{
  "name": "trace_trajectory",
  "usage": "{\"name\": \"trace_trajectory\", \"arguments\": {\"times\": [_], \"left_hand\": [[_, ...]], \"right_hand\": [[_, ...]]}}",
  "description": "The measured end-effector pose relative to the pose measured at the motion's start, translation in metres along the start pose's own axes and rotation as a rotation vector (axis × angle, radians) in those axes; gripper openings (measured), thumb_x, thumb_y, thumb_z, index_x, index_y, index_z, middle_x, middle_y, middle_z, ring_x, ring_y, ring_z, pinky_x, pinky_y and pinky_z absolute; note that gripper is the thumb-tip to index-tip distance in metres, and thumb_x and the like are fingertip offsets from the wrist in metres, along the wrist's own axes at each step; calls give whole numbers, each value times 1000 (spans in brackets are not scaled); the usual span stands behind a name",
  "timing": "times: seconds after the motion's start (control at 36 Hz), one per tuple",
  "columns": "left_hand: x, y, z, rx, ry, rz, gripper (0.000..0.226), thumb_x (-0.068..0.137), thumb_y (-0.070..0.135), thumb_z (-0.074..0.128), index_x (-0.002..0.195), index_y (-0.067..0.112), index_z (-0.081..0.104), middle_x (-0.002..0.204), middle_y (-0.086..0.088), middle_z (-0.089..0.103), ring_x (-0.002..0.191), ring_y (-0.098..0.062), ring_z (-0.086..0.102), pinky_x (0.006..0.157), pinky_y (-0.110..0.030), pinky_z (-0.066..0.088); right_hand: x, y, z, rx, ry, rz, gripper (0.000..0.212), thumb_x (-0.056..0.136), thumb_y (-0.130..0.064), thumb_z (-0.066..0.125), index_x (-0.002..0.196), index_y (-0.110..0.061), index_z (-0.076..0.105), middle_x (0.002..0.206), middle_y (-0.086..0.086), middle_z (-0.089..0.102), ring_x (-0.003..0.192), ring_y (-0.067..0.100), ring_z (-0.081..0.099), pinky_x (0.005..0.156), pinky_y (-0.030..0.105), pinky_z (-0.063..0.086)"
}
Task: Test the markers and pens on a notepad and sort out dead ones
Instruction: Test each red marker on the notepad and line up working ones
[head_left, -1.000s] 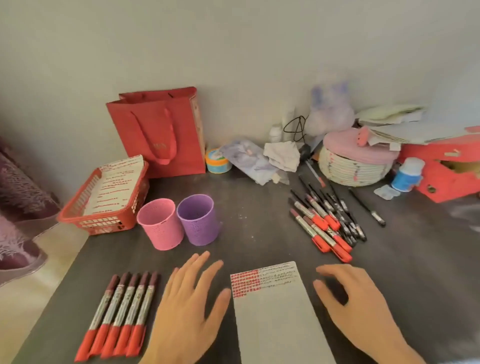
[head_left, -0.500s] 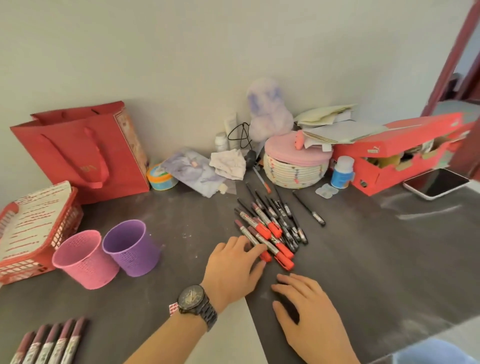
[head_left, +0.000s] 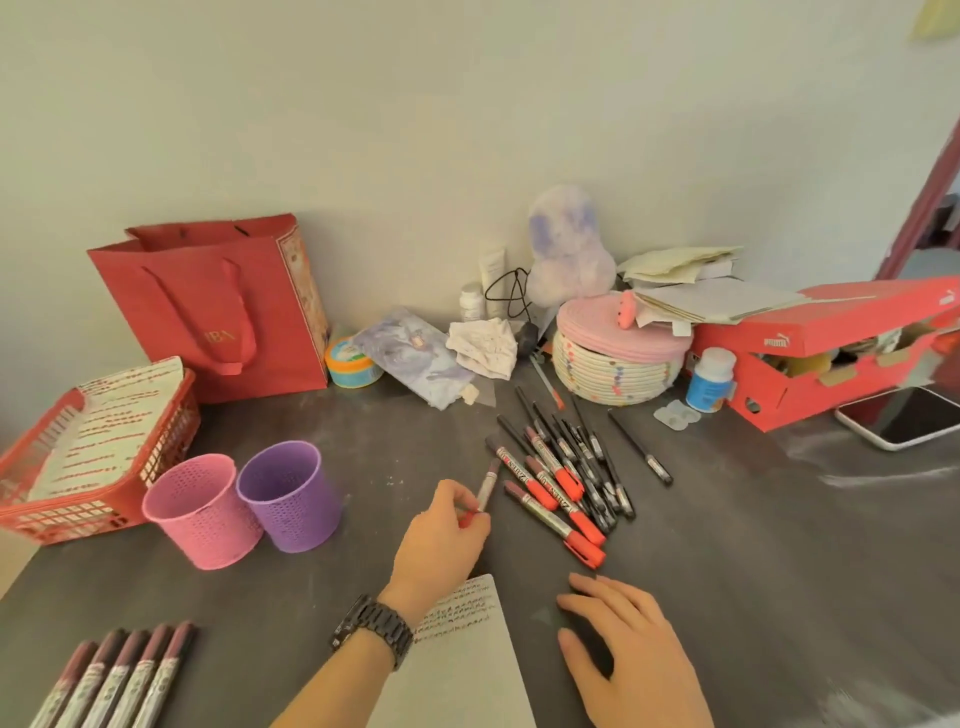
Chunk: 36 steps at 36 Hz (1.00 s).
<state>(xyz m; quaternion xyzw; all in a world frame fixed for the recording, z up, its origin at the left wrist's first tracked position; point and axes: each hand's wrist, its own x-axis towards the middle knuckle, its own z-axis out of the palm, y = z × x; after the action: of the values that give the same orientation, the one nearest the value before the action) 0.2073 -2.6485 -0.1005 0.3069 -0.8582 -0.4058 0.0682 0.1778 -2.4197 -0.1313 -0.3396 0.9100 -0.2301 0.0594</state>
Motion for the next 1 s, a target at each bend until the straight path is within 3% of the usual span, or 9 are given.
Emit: {"name": "trace_trajectory", "arguments": {"times": [0.14, 0.28, 0.47, 0.58, 0.69, 0.78, 0.86, 0.92, 1.0], "left_hand": [[-6, -14, -22, -308, 67, -100, 7, 102, 36, 51, 103, 30, 53, 81, 19, 74, 87, -12, 66, 80, -29, 51], [-38, -24, -42, -529, 136, -84, 17, 105, 34, 45, 107, 26, 60, 85, 7, 76, 66, -8, 63, 69, -28, 48], [-101, -34, -48, -781, 192, -104, 41, 106, 37, 39, 90, 12, 67, 64, -9, 67, 48, -13, 46, 50, -18, 40], [-139, -38, -41, -778, 163, -112, 50, 105, 43, 39, 68, 19, 64, 53, -3, 56, 49, -13, 40, 49, -18, 37], [-173, -43, -29, -729, 165, -116, 45, 103, 46, 41, 73, 27, 68, 48, 5, 51, 46, -6, 40, 48, -14, 33], [-199, -48, -18, -648, 204, -90, 42, 100, 52, 43, 74, 31, 68, 49, 10, 54, 48, -1, 46, 52, -12, 35], [-220, -50, -7, -538, 228, -87, 47, 98, 56, 44, 67, 27, 66, 52, 19, 57, 49, 2, 50, 52, -11, 35], [-231, -50, -3, -440, 284, -99, 53, 96, 59, 42, 61, 25, 63, 51, 22, 57, 49, 2, 51, 52, -10, 35], [-239, -55, -1, -257, 406, -87, 59, 96, 65, 35, 57, 28, 60, 55, 25, 60, 51, -2, 55, 50, -12, 34]], "right_hand": [[2, -5, -3, -42, -28, 12, 30, 96, -64, 43, 126, -64, 45, 129, -55, 14, 132, -20, 12, 97, -5, -1], [4, -9, -5, -67, -24, 26, 30, 96, -64, 43, 126, -65, 41, 130, -55, 11, 134, -17, 14, 96, -6, -6], [0, -22, -14, 74, 22, 105, 30, 90, -46, 69, 111, -59, 54, 125, -41, 46, 134, -1, 41, 111, 16, 24], [-16, -39, -16, 747, 206, 276, 33, 92, -15, 71, 111, -42, 63, 104, -13, 77, 94, 9, 72, 83, 15, 53], [-39, -67, -23, 1320, -25, 398, 21, 99, -5, 50, 113, -18, 61, 86, 7, 78, 67, 27, 74, 54, 23, 59], [-65, -91, -11, 1460, -172, 435, 34, 80, -24, 53, 111, -15, 63, 77, 8, 76, 55, 23, 70, 46, 25, 56], [-93, -107, 7, 1496, -178, 426, 27, 76, -21, 55, 96, -14, 73, 64, 9, 67, 45, 20, 60, 43, 25, 51], [-106, -116, 17, 1488, -131, 396, 21, 79, -24, 58, 78, -18, 77, 64, 8, 66, 49, 18, 60, 47, 23, 51], [-114, -126, 23, 1469, -84, 414, 17, 78, -38, 69, 75, -23, 77, 74, 3, 71, 60, 17, 66, 56, 23, 55]]}}
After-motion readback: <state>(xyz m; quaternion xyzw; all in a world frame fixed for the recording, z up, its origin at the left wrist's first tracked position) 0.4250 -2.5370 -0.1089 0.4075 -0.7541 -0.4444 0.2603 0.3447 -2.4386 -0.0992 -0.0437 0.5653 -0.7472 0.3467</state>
